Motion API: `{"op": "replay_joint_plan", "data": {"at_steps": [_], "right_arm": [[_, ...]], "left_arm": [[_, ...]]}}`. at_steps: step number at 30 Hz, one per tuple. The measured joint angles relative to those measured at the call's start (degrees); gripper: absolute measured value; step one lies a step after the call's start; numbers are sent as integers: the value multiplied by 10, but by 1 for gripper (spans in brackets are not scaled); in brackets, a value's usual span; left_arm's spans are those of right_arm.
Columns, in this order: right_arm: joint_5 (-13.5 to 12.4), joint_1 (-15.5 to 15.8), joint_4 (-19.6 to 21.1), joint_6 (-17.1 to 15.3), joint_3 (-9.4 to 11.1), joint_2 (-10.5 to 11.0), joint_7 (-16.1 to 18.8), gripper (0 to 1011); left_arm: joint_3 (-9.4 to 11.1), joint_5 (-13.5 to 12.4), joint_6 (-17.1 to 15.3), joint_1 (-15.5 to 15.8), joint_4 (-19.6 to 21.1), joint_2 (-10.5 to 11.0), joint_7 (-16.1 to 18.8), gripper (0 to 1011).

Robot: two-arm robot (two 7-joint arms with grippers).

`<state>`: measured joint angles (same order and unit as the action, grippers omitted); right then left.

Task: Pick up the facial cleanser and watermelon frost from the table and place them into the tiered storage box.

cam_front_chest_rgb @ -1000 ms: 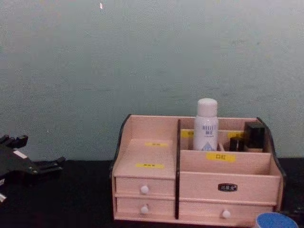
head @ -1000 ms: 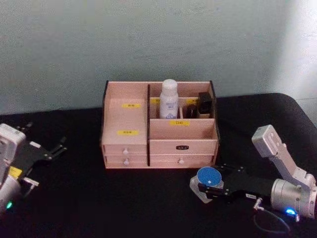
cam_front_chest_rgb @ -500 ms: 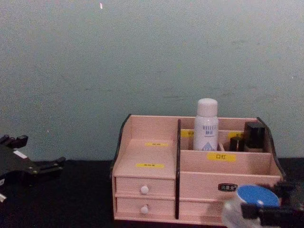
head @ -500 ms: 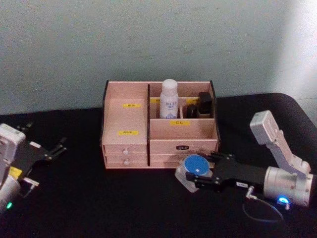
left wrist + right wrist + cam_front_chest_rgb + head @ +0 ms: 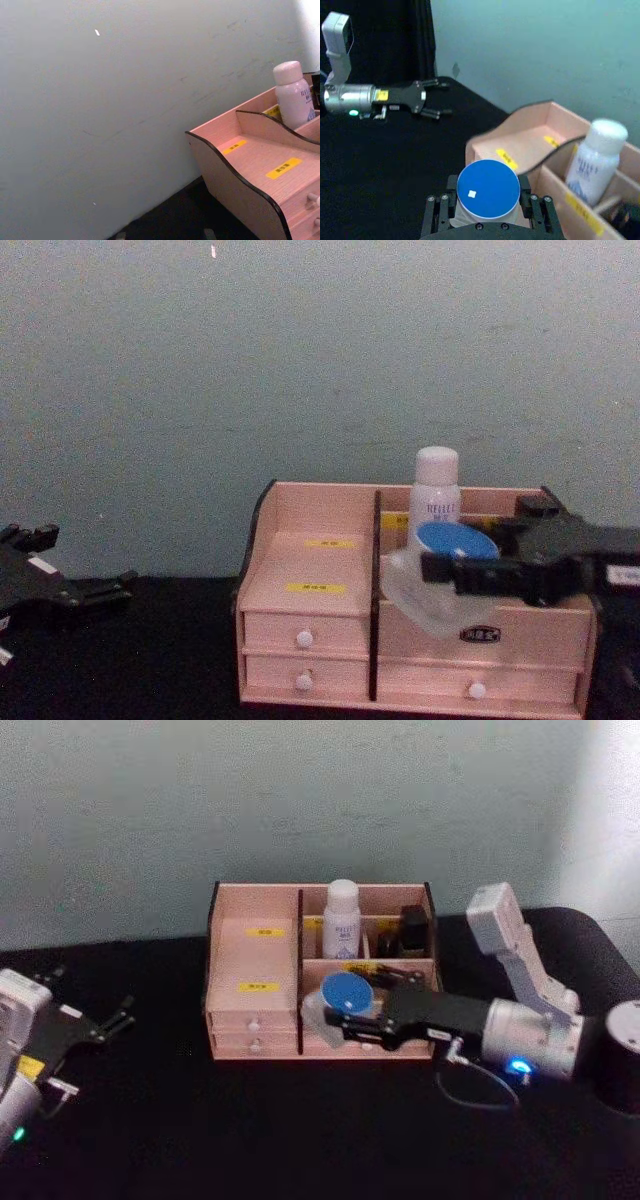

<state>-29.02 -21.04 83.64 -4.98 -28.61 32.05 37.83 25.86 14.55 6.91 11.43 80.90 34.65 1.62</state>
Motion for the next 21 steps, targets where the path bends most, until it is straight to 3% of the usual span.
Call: {"op": "replay_joint_plan", "data": {"at_steps": [10,21], "right_arm": [[27,-73,-57,-4,-31,-52,-20,717],[53,-129,-119,-19,-52,-106,-40,717]], "left_arm": [[0,0,0,0,0,0,0,1001],[0,0,0,0,0,0,0,1001]]}}
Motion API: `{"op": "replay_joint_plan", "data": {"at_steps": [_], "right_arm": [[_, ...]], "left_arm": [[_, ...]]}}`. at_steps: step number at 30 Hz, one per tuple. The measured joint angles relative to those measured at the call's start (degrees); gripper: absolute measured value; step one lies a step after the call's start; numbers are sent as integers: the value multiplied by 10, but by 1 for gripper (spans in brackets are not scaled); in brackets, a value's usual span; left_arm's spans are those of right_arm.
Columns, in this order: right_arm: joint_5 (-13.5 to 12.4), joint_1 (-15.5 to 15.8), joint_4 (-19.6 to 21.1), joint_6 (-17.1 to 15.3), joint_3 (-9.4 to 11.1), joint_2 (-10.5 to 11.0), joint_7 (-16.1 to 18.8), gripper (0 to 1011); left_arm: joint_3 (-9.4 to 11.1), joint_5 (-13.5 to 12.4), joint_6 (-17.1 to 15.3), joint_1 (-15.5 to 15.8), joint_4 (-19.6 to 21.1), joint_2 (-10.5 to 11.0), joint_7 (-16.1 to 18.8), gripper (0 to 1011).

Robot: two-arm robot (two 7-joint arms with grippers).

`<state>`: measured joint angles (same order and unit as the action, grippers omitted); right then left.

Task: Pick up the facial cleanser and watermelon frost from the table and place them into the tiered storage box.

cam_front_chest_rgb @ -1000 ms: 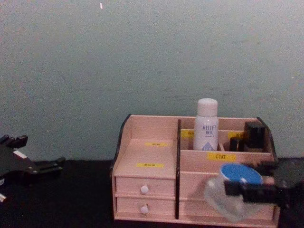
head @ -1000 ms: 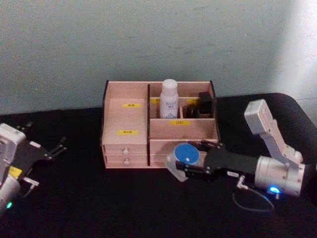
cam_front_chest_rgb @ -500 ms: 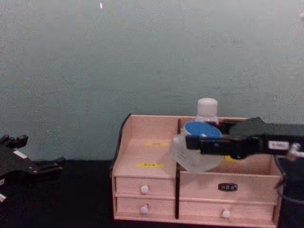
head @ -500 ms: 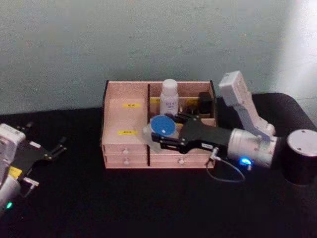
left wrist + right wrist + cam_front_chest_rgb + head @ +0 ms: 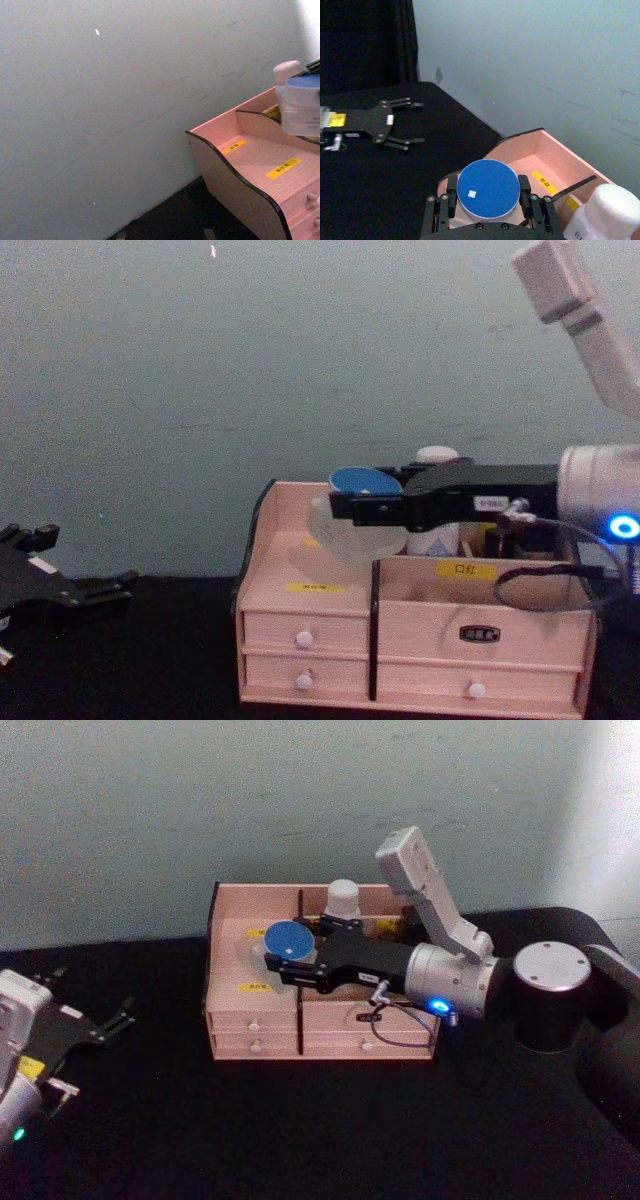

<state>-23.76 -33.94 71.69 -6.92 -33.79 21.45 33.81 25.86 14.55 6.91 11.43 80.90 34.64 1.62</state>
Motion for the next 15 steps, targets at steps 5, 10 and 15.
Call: {"op": "replay_joint_plan", "data": {"at_steps": [5,10,15], "right_arm": [[11,-23,-38,-5,-6,-27,-8,717],[20,-42,-72,-5,-10,-50,-14,717],[30,-60,-111,-5,-11,-72,-17,717]], "left_arm": [[0,0,0,0,0,0,0,1001],[0,0,0,0,0,0,0,1001],[0,0,0,0,0,0,0,1001]]}}
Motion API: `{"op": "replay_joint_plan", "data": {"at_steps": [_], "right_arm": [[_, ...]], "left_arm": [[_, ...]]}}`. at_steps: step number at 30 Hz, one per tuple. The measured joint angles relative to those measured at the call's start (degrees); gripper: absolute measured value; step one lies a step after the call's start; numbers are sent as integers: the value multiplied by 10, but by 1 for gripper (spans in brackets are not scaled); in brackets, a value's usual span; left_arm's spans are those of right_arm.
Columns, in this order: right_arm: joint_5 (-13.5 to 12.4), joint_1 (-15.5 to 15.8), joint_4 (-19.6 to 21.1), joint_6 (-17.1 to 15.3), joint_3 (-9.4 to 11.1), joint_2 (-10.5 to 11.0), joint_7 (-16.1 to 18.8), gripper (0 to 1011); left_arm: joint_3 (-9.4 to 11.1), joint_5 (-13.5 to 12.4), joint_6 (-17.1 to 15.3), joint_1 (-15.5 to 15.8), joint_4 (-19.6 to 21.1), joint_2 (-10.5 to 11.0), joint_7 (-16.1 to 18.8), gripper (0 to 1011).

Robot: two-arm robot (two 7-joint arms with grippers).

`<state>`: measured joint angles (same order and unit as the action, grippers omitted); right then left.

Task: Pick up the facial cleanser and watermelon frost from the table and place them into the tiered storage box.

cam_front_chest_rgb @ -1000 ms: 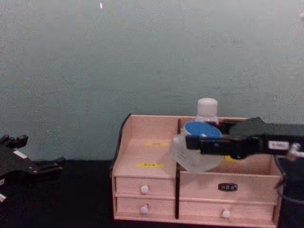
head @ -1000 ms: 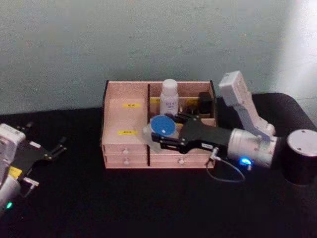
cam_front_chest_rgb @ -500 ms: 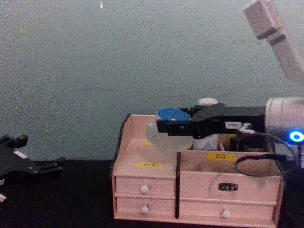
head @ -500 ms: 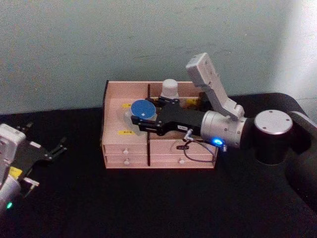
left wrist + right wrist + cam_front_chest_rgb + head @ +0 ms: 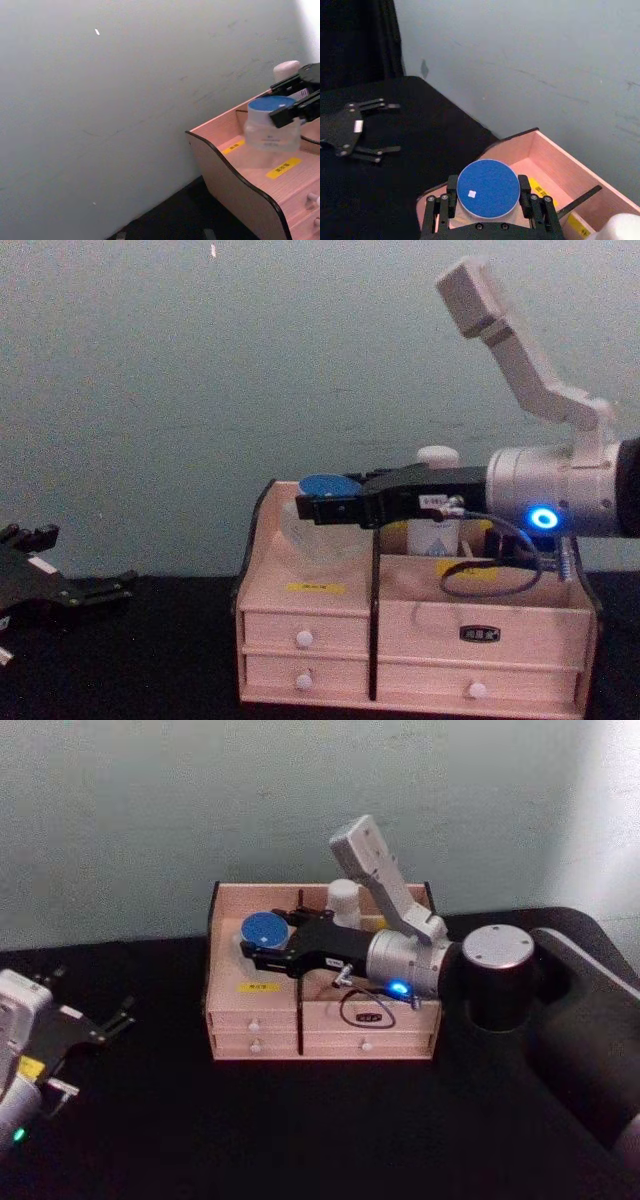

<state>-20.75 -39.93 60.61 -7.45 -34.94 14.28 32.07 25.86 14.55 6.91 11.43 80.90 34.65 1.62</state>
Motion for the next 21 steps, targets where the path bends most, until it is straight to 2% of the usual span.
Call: {"op": "replay_joint_plan", "data": {"at_steps": [3,11,21], "right_arm": [[6,-12,-29,1,1,-14,-2,717],[15,-27,-71,3,7,-34,-2,717],[23,-38,-103,2,16,-50,2,717]], "left_arm": [[0,0,0,0,0,0,0,1001],[0,0,0,0,0,0,0,1001],[0,0,0,0,0,0,0,1001]]}}
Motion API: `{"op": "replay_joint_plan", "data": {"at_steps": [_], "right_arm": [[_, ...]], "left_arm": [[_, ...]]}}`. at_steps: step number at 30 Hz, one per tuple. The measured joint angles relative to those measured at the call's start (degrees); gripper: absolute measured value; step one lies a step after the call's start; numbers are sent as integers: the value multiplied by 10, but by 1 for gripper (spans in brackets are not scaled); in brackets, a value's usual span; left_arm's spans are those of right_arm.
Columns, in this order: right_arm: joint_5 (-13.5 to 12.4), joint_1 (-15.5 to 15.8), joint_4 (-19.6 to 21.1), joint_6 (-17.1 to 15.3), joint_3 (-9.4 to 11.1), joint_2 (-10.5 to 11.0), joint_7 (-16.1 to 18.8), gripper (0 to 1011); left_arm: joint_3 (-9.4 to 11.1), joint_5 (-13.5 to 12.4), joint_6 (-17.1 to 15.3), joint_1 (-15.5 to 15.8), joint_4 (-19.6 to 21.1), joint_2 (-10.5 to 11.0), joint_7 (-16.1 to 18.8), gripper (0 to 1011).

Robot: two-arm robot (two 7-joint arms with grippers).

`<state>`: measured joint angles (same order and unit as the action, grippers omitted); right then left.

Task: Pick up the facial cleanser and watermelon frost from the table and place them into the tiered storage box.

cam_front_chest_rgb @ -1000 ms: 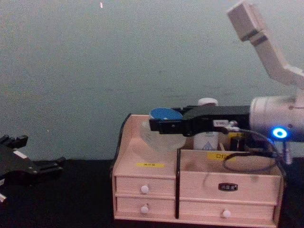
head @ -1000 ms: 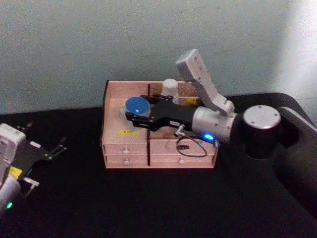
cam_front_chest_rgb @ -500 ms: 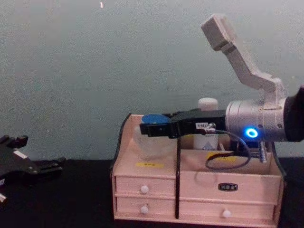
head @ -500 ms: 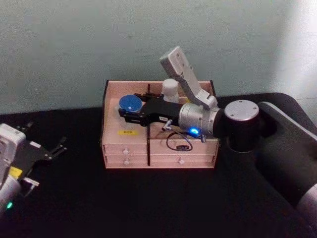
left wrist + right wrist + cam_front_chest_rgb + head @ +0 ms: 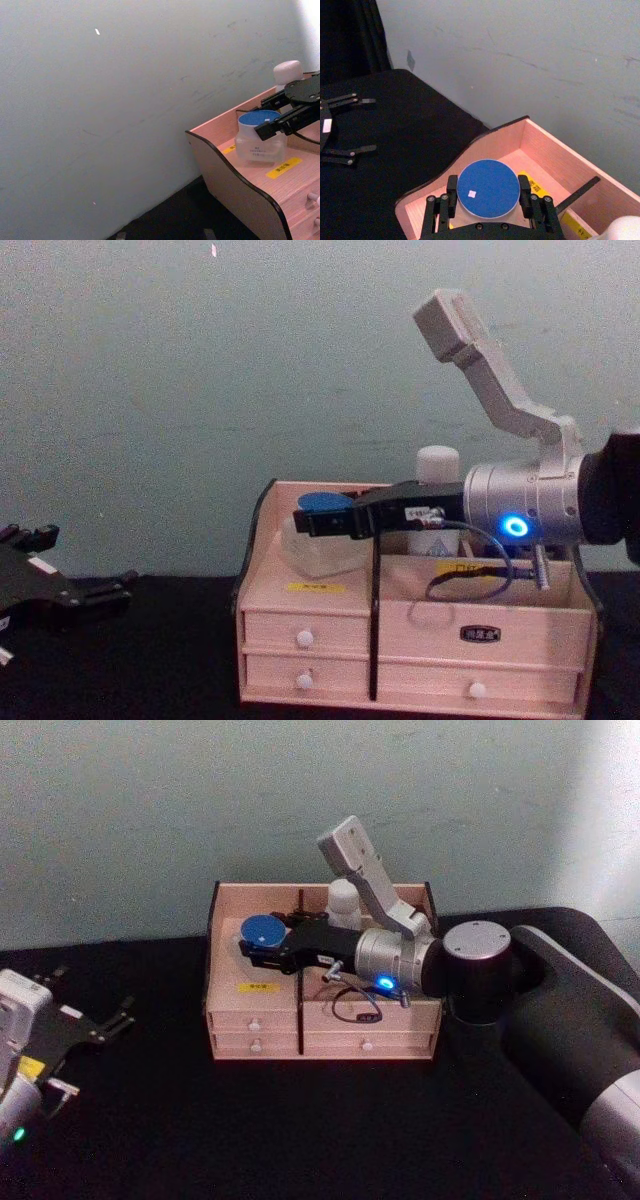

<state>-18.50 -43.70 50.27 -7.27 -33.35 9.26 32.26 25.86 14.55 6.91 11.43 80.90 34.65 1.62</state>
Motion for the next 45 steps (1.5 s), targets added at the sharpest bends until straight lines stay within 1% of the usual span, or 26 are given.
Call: {"op": "replay_joint_plan", "data": {"at_steps": [5,26,28,30,31,32,36,37,39,45], "right_arm": [[3,-1,-7,-1,4,-3,0,717],[3,-1,-6,-2,2,-2,0,717],[2,-1,-5,-2,2,-2,0,746],[2,-1,-5,-2,2,-2,0,815],[2,-1,-5,-2,2,-2,0,815],[2,-1,-5,-2,2,-2,0,867],[2,-1,-5,-2,2,-2,0,946],[2,-1,-5,-2,2,-2,0,987],[2,-1,-5,-2,2,-2,0,1002],[2,0,-4,-2,2,-2,0,1002]], "left_arm": [[0,0,0,0,0,0,0,1001],[0,0,0,0,0,0,0,1001],[0,0,0,0,0,0,0,1001],[0,0,0,0,0,0,0,1001],[0,0,0,0,0,0,0,1001],[0,0,0,0,0,0,0,1001],[0,0,0,0,0,0,0,1001],[0,0,0,0,0,0,0,1001],[0,0,0,0,0,0,0,1001],[0,0,0,0,0,0,0,1001]]}}
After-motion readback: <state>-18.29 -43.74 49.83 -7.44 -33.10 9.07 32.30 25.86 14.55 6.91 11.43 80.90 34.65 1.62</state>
